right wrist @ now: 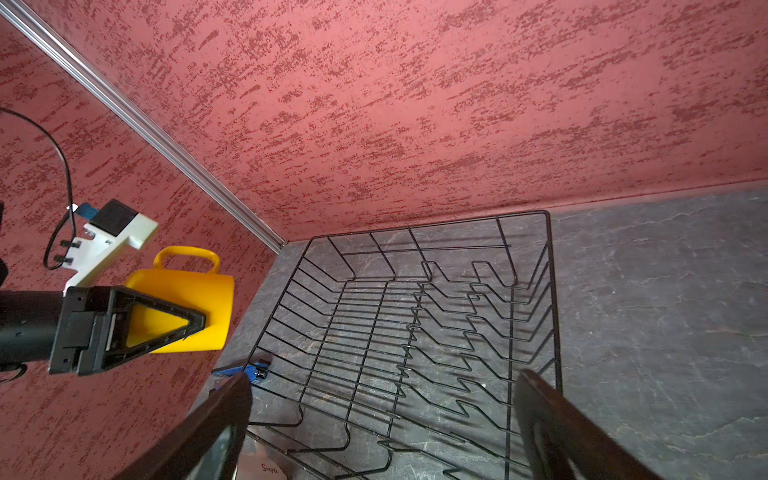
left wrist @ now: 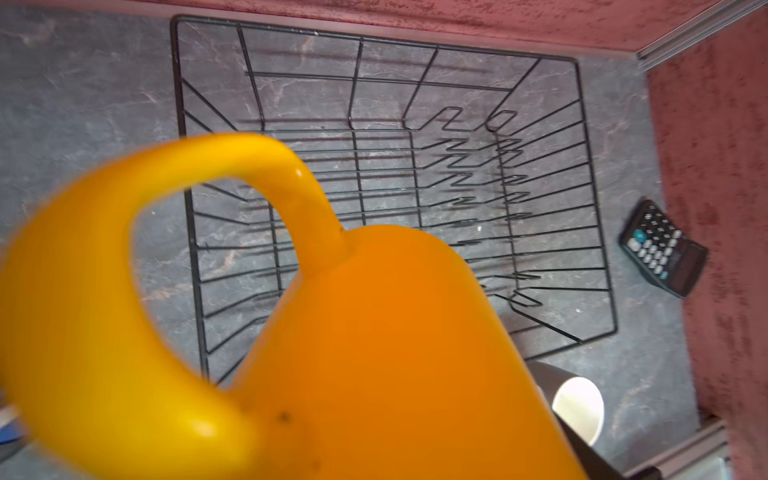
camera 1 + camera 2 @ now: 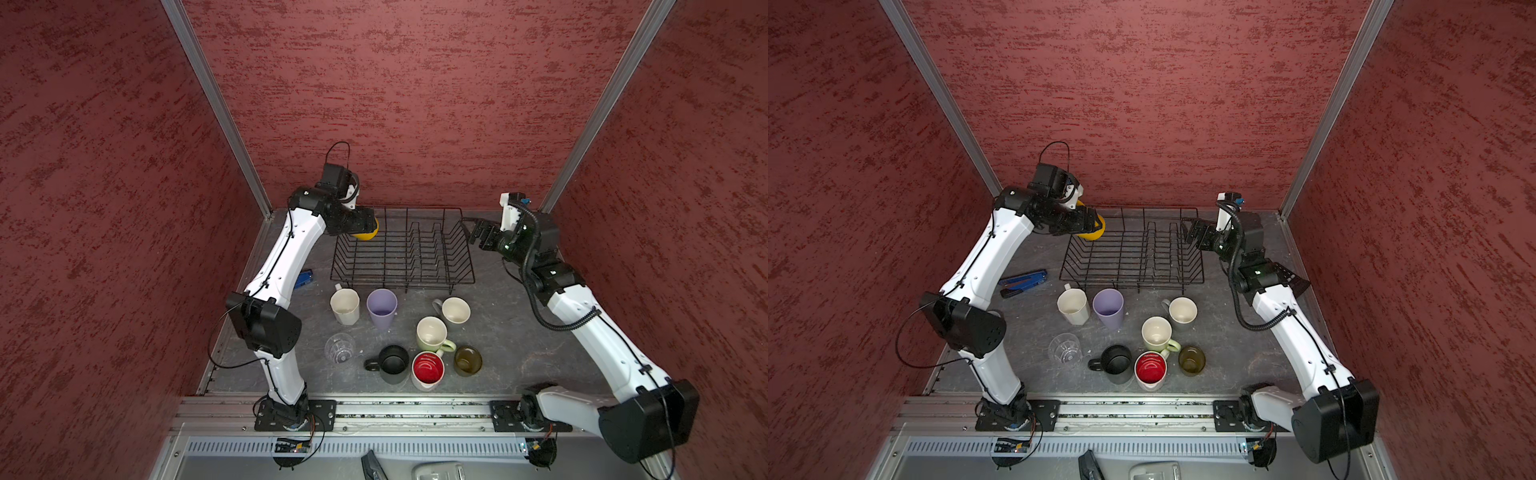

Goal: Load the cups into the dish rack
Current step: 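Lower the yellow mug into the rack with the left gripper while right arm withdraws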

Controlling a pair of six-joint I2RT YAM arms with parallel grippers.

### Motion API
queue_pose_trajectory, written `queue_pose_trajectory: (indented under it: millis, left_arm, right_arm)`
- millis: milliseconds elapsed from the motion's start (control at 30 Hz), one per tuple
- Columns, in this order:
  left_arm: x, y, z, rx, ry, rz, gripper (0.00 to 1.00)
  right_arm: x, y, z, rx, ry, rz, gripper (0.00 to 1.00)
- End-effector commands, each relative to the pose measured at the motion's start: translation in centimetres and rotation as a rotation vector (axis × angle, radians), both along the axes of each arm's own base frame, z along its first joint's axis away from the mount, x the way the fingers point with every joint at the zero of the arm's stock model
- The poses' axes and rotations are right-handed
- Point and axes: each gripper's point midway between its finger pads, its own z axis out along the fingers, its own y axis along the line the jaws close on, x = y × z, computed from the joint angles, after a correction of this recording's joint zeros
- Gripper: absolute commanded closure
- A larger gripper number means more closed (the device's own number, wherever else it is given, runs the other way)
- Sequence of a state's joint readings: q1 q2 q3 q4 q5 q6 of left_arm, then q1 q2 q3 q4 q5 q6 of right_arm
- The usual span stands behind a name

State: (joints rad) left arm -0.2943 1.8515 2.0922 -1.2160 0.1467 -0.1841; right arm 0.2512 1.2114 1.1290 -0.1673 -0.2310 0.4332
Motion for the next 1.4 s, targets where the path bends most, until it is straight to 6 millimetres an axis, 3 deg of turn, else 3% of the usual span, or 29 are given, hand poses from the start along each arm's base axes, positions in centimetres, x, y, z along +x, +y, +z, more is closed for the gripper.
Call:
queue_pose_trajectory:
  millis: [0,300,667,900,1100,1367]
  left_arm:
    - [1.9,0.3,0.7,0.069,-0.059,-0.010,1.00]
    - [6.9,0.5,-3.2,0.168,-0.024,-0.002,1.00]
    - [10.8,1.3,-7.8,0.208,-0.006,0.037,1.00]
    - [13.2,1.9,-9.1,0.276,-0.061,0.062,1.00]
    - [14.7,1.7,-10.6,0.301,-0.081,0.065,1.00]
    - [15.3,1.3,-12.5,0.296,-0.062,0.053,1.00]
  right_arm:
    - [0.1,-0.4,0.3,-0.012,-0.012,-0.012,0.01]
    - [0.0,-0.8,0.1,-0.045,0.008,-0.018,0.01]
    - [-0.2,-0.4,-0.5,-0.040,0.041,0.005,0.01]
    - [-0.3,-0.1,-1.2,-0.027,0.077,0.017,0.01]
    - [-0.6,0.0,-1.8,-0.011,0.102,0.020,0.01]
    - [-1.1,-0.2,-2.5,-0.010,0.135,0.016,0.01]
